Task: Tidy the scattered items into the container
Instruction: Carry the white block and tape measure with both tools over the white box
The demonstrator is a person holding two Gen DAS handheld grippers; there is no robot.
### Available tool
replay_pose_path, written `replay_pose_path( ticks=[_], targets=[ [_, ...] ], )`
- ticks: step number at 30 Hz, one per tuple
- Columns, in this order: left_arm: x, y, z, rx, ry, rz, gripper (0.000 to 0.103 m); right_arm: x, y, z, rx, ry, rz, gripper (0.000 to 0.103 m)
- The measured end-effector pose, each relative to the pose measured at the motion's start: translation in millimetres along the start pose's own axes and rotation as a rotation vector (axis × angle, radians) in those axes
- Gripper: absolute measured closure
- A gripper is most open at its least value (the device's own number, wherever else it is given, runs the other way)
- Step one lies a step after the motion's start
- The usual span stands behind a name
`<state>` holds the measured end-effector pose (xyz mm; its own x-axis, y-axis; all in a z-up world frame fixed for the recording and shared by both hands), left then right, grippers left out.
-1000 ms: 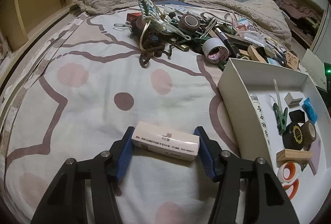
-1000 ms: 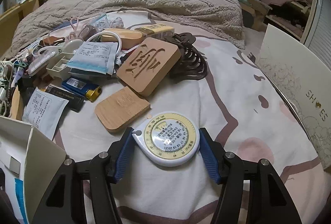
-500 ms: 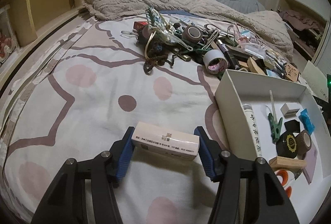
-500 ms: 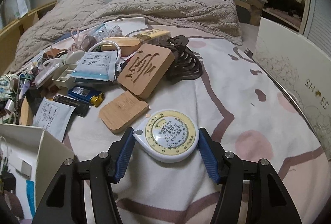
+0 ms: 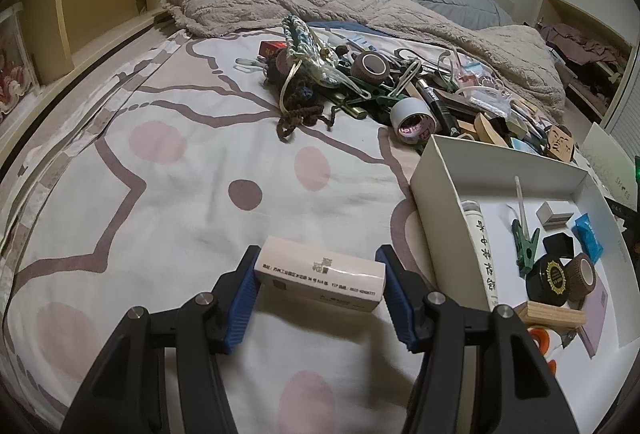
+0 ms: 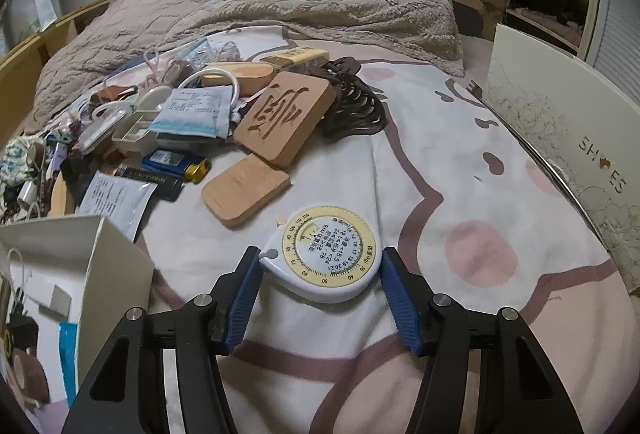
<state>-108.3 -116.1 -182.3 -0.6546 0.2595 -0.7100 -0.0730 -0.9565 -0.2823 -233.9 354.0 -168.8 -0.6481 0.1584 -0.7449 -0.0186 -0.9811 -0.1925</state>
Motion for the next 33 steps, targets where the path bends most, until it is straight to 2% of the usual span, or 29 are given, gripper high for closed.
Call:
replay_pose_path(
  ticks=[16, 25, 29, 33],
  targets=[
    [-7.4, 0.7, 1.0, -0.013, -0.01, 0.019, 0.045, -39.9, -2.2, -29.4, -0.02, -0.006, 0.03, 0.042],
    [-12.6, -7.6, 2.6, 0.016, -0.003, 0.023, 0.045, -62.2, -17.3, -34.7, -0.015, -0.016, 0.001, 0.042],
    [-18.4, -14.9, 5.2, 0.027, -0.005, 0.013, 0.045, -74.5, -22.3, -29.2, 0.02, -0.025, 0.027, 0.042],
    [-27.5, -27.2, 11.9, 0.063, -0.018, 0.004, 0.045, -92.2, -9.4, -20.6, 0.012, -0.058, 0.078, 0.042]
  ],
)
Point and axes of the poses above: each gripper's, at about its wrist camera, not at the fingertips, and x roughly the way its jaws point, y to its left, z to its top, the point moved 9 cm from there along x, roughly the way its jaws point, and after that the axes turned 13 degrees about -z, right-handed, at the moved point
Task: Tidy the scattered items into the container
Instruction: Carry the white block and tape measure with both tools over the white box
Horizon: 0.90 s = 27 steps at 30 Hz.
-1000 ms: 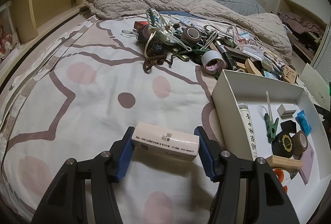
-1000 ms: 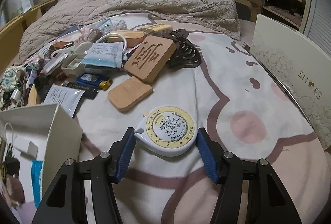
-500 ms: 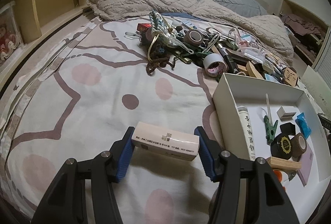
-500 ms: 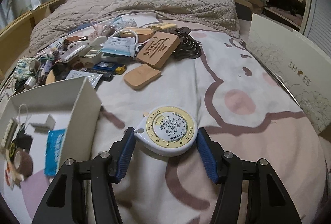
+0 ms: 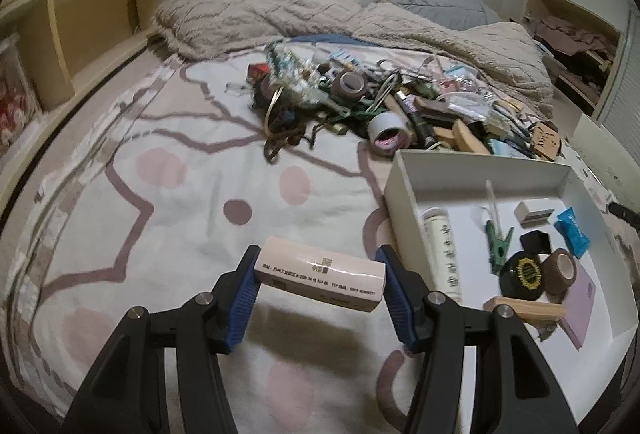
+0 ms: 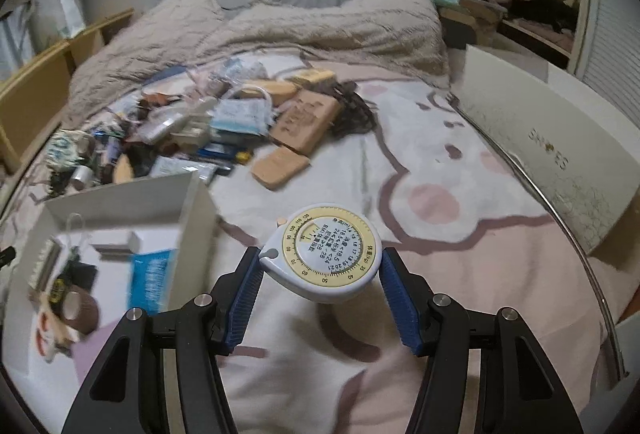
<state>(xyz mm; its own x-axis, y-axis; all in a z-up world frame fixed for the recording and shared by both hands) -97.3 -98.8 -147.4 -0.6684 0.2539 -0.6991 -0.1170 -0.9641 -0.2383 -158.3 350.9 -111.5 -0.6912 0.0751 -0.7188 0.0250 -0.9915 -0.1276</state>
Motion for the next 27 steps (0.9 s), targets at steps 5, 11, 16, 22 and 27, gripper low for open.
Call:
replay_pose_path(
  ticks=[5, 11, 16, 22, 27],
  targets=[
    [-12.3, -19.7, 10.8, 0.014, -0.036, -0.056, 0.045, -18.0, 38.2, 4.4, 0.002, 0.01, 0.172, 0.042],
    [-11.8, -57.1, 9.7, 0.054, -0.025, -0.145, 0.045, -36.9, 83.9, -4.0, -0.116, 0.001, 0.244, 0.042],
    [-6.6, -88.2, 1.0, 0.134, 0.02, -0.197, 0.045, -47.3, 112.7, -20.6, -0.242, 0.01, 0.283, 0.042],
    [3.2, -123.9, -17.0, 0.194, 0.095, -0.288, 0.045, -53.3, 145.5, -55.3, -0.423, 0.063, 0.327, 0.042],
    [13.4, -144.1, -38.3, 0.216, 0.187, -0.356, 0.045, -57.9, 156.8, -73.5, -0.495, 0.086, 0.341, 0.042]
  ],
)
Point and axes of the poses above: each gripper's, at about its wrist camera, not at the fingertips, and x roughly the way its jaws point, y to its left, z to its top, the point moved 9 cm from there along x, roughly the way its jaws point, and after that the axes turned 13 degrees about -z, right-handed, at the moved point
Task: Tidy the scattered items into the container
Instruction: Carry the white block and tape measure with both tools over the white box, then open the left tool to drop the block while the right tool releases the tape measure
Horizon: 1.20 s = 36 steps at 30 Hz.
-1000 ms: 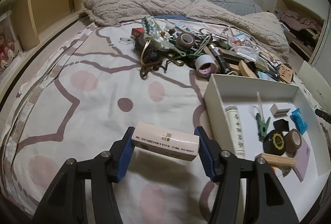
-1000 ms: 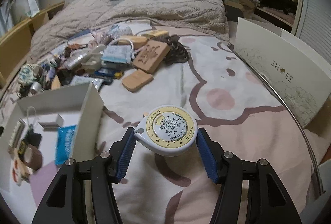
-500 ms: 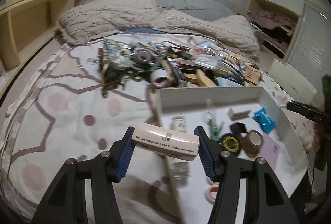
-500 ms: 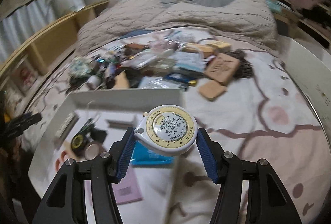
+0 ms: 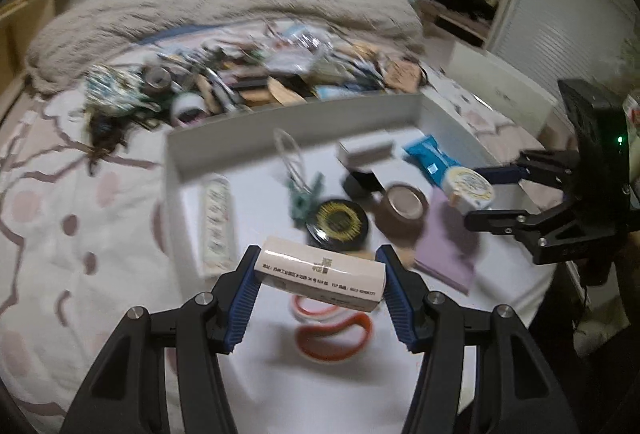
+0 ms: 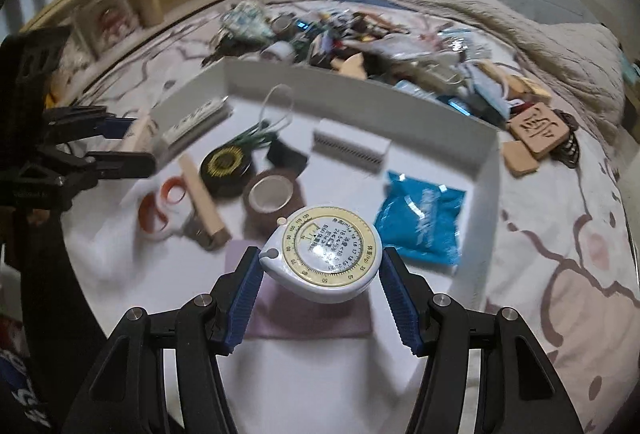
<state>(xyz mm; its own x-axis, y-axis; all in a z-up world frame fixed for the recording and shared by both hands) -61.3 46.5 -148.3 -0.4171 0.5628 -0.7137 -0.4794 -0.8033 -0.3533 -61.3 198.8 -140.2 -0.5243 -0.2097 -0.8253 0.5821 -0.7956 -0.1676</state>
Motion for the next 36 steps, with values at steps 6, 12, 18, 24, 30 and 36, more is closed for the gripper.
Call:
replay_pose_path(
  ticks=[6, 12, 18, 24, 30, 36],
  targets=[
    [11.3, -17.3, -13.5, -0.004, 0.066, -0.065, 0.045, 4.3, 8.3, -4.5, -0.002, 0.024, 0.02, 0.042],
    [19.7, -39.3, -22.3, 0.006, 0.117, -0.131, 0.045, 17.2, 11.1, -9.3, 0.0, 0.073, 0.013, 0.042],
    [25.9, -43.4, -29.4, -0.003, 0.165, -0.152, 0.045, 18.2, 13.6, -10.3, -0.018, 0.084, 0.006, 0.043],
    [33.0, -54.3, -37.4, -0.016, 0.201, -0.213, 0.045, 19.6, 15.7, -10.1, -0.038, 0.085, -0.005, 0.043],
    [42.2, -59.0, -42.9, -0.05, 0.225, -0.241, 0.045, 21.1, 17.5, -11.0, -0.058, 0.083, -0.023, 0.042],
    [44.9, -60.6, -40.9, -0.029, 0.214, -0.228, 0.045, 22.4, 18.3, -10.5, -0.07, 0.082, -0.031, 0.042]
  ],
)
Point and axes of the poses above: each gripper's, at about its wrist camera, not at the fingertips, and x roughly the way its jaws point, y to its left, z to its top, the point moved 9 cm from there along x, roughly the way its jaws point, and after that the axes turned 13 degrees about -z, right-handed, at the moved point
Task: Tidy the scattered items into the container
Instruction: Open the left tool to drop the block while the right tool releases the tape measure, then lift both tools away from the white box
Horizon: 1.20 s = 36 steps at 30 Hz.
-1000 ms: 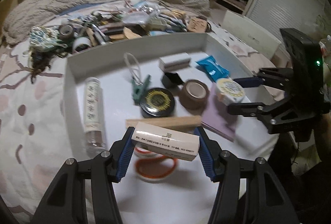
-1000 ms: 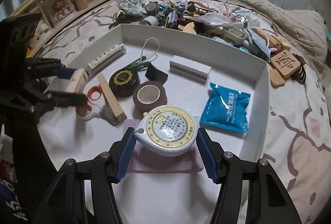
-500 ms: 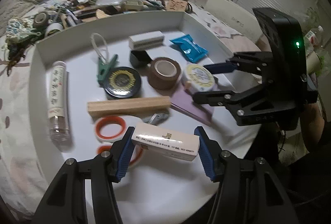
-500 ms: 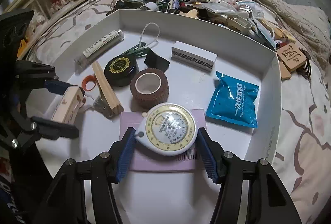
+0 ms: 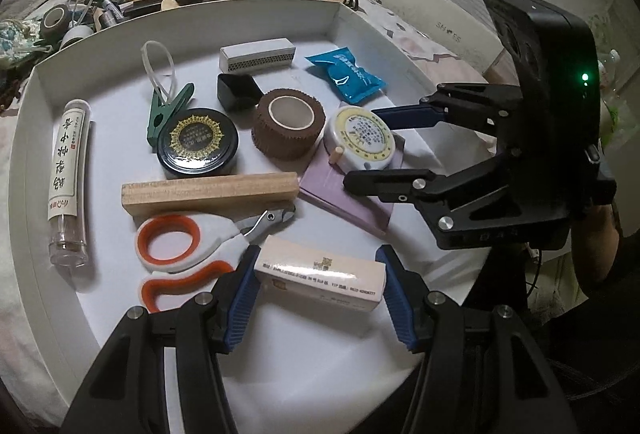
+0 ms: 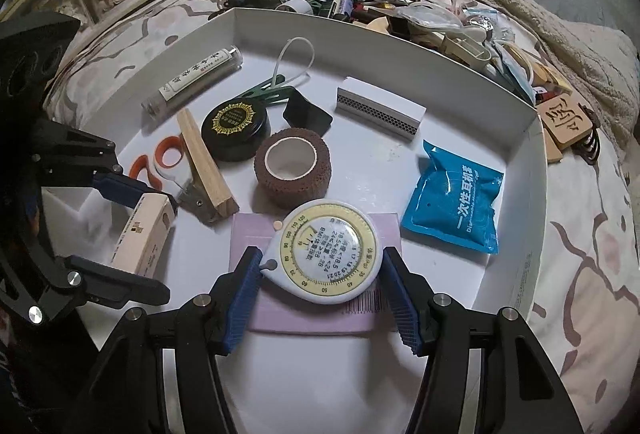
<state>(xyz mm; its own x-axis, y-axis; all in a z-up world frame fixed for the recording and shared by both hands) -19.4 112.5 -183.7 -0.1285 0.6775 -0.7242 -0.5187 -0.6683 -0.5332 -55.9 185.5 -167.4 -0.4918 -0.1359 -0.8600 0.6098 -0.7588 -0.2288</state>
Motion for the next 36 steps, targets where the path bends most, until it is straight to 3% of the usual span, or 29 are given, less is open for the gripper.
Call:
replay_pose_path(
  ticks=[9, 11, 13, 14, 28, 30, 31, 32, 36],
  targets=[
    [0.4, 1.4, 1.4, 0.002, -0.015, 0.004, 0.044, -0.2, 1.0, 1.4, 0.0, 0.004, -0.004, 0.042],
    [0.1, 1.0, 1.4, -0.004, -0.016, -0.004, 0.035, -0.1, 1.5, 1.1, -0.002, 0.005, -0.004, 0.042],
    [-0.8, 1.5, 1.8, -0.014, -0.022, 0.002, 0.016, -0.2, 1.5, 1.0, -0.003, 0.006, -0.003, 0.041],
    [-1.5, 2.1, 1.9, -0.018, -0.027, 0.006, 0.014, -0.3, 1.4, 0.9, -0.004, 0.007, -0.003, 0.041],
    [-11.0, -0.1, 1.3, -0.045, -0.059, -0.013, 0.014, -1.9, 0.4, 3.1, -0.015, 0.007, -0.022, 0.041],
    [-13.1, 0.3, 1.5, -0.047, -0.065, -0.014, 0.014, -3.8, -1.5, 4.1, -0.02, -0.005, -0.044, 0.029],
    [-13.8, 0.8, 1.6, -0.048, -0.068, -0.013, 0.014, -5.3, -2.8, 5.0, -0.022, -0.014, -0.059, 0.015],
    [-14.3, 0.9, 1.9, -0.048, -0.07, -0.01, 0.014, -8.2, -4.8, 6.4, -0.026, -0.032, -0.085, 0.009],
    [-15.3, 0.5, 3.3, -0.043, -0.078, -0.005, 0.014, -14.5, -9.7, 10.3, -0.038, -0.06, -0.122, 0.009]
  ],
)
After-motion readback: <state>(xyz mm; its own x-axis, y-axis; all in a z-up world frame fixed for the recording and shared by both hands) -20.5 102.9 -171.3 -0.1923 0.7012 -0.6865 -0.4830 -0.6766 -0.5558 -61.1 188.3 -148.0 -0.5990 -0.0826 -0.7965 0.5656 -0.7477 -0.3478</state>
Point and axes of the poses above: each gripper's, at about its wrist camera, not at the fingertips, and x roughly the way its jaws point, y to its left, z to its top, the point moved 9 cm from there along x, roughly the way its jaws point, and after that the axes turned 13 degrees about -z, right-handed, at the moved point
